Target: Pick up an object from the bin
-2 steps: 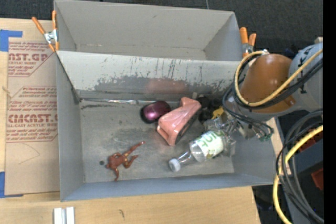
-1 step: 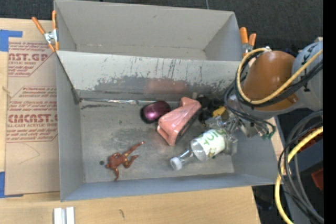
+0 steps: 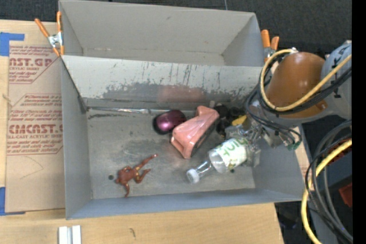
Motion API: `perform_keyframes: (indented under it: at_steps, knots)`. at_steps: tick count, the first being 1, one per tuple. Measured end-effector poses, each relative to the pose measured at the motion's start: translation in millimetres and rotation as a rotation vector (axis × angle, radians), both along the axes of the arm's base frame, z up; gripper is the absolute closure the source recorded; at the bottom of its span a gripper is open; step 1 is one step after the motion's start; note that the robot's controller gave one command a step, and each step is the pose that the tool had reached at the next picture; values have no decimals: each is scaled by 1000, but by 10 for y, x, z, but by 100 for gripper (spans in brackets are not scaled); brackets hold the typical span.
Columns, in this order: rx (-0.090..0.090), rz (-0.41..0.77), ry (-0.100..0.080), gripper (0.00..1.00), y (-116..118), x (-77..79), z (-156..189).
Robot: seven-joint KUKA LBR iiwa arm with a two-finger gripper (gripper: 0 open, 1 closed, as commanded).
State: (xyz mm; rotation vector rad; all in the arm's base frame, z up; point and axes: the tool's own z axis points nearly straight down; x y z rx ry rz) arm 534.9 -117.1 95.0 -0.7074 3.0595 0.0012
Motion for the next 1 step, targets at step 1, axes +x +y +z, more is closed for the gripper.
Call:
perform_keyframes:
  at_steps: [1]
  knots:
    - [-1,1,-2,100,0,3,74]
